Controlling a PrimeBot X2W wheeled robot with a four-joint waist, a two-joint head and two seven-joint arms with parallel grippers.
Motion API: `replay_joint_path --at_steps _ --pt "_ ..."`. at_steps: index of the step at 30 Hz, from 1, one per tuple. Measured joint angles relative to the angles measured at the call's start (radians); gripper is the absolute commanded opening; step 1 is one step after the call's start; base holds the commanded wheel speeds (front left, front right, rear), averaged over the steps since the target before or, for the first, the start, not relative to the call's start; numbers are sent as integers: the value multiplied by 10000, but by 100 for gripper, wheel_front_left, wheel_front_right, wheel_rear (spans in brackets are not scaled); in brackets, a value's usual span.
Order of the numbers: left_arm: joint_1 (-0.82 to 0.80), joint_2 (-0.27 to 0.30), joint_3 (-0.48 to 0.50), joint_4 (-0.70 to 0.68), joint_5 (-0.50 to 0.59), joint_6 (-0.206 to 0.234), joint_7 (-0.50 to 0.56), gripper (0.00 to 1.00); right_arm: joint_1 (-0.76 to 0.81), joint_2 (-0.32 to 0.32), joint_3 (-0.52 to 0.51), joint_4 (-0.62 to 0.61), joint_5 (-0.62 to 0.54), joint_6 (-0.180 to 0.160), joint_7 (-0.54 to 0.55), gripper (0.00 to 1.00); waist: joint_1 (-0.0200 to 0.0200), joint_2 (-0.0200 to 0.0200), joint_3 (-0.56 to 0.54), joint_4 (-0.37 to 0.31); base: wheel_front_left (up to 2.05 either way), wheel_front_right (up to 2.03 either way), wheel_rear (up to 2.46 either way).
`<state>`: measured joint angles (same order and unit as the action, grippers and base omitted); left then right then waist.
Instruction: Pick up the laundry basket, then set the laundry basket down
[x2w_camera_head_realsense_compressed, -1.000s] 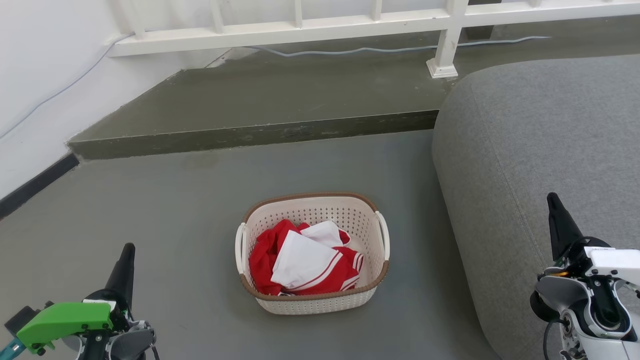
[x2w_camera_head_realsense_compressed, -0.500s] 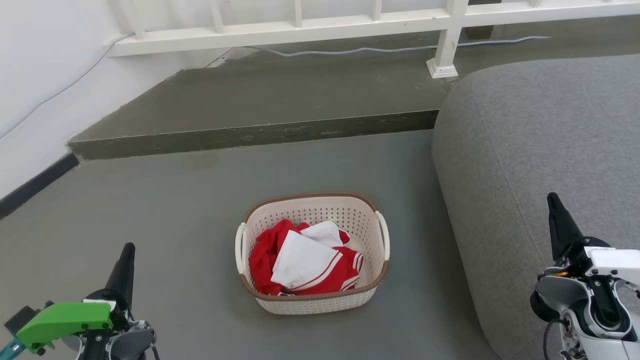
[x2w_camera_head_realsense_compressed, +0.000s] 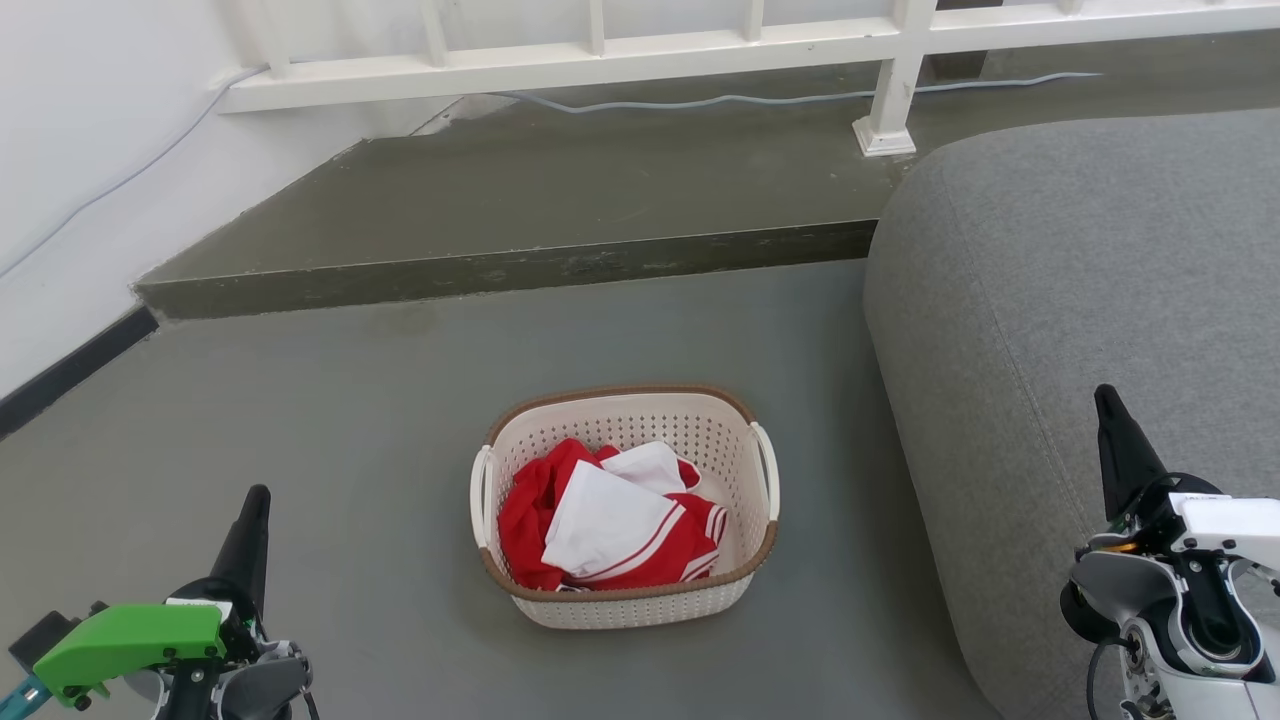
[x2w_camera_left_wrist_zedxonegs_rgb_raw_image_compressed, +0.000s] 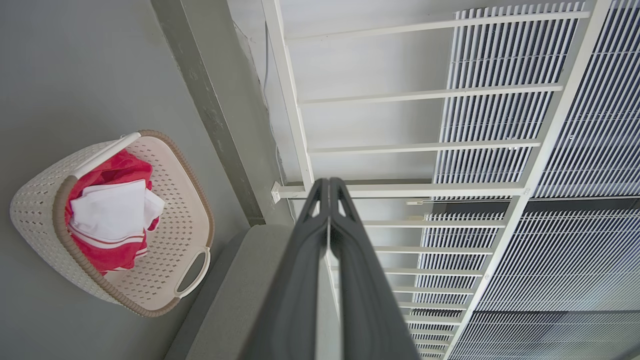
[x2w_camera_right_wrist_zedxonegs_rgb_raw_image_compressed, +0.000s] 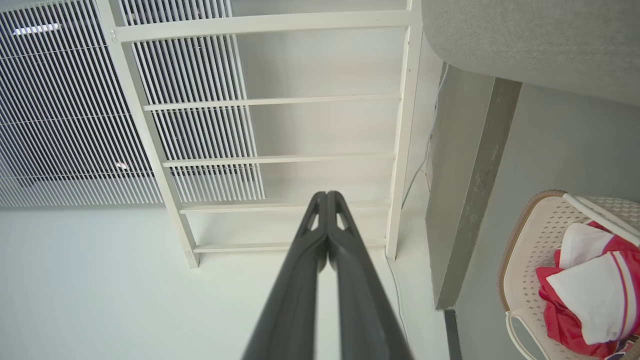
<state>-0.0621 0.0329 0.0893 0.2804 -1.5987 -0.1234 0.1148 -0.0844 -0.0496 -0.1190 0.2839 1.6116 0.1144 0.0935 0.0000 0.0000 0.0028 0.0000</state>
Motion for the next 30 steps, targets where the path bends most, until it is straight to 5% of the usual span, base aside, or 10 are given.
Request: replay_joint_path --at_steps 30 --pt "0 0 -6 -23 0 0 -2 0 1 4 -10 -17 0 0 15 0 0 0 1 0 0 0 0"
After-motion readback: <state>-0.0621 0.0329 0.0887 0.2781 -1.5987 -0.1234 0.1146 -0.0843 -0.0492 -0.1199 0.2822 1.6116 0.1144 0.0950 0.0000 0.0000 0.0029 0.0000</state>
